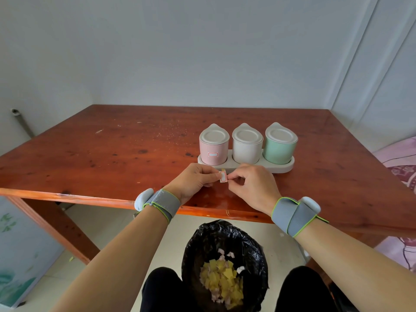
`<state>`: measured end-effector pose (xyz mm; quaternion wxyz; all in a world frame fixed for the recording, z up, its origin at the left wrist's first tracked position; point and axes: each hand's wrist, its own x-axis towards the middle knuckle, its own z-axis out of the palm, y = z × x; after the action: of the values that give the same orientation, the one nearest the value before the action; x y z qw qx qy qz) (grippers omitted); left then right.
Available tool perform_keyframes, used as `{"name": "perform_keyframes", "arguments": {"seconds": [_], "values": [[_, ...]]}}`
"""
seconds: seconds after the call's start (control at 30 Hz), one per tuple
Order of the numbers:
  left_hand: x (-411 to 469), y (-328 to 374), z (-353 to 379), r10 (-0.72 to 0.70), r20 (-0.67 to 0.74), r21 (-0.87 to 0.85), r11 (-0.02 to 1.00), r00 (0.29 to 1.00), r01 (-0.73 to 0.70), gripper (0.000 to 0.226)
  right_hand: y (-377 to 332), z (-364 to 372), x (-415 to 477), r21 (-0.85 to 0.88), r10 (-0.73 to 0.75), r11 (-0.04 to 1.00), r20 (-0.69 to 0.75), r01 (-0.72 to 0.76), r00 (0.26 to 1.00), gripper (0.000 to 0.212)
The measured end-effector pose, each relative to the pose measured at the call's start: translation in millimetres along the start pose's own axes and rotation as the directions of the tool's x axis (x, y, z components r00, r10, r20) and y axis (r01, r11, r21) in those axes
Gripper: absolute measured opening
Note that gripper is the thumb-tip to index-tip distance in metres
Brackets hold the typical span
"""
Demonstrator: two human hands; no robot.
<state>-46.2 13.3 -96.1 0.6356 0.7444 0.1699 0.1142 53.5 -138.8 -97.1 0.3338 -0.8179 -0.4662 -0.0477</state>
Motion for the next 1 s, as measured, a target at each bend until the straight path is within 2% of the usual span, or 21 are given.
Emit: {"name": "perform_keyframes", "arguments": {"seconds": [0.3, 0.6, 0.8, 1.0], "values": [[-1.4, 1.5, 2.3, 0.007, 0.004, 0.037, 0.999, 1.0, -0.007, 0.01, -1.4, -1.9, -0.9, 0.032, 0.027, 0.999, 0.005, -0.028, 1.0, 0.011], [-1.6, 2.4, 2.3, 0.004, 0.014, 0.072, 0.997, 1.0, -0.005, 0.011, 5.4, -3.0, 3.2, 0.285, 0.205, 0.932, 0.096, -0.224, 0.974, 0.006], [0.0, 1.7, 3.9, -0.003, -0.135, 0.107, 0.994, 0.991, 0.018, 0.01, 8.2, -10.2, 5.6, 0.313, 0.247, 0.908, 0.137, -0.279, 0.959, 0.007], [0.2, -0.1, 4.2, 0.069, -0.226, 0.336, 0.942, 0.972, 0.012, 0.018, 12.8, -20.1, 3.7, 0.398, 0.268, 0.846, 0.259, -0.355, 0.928, 0.008]]}}
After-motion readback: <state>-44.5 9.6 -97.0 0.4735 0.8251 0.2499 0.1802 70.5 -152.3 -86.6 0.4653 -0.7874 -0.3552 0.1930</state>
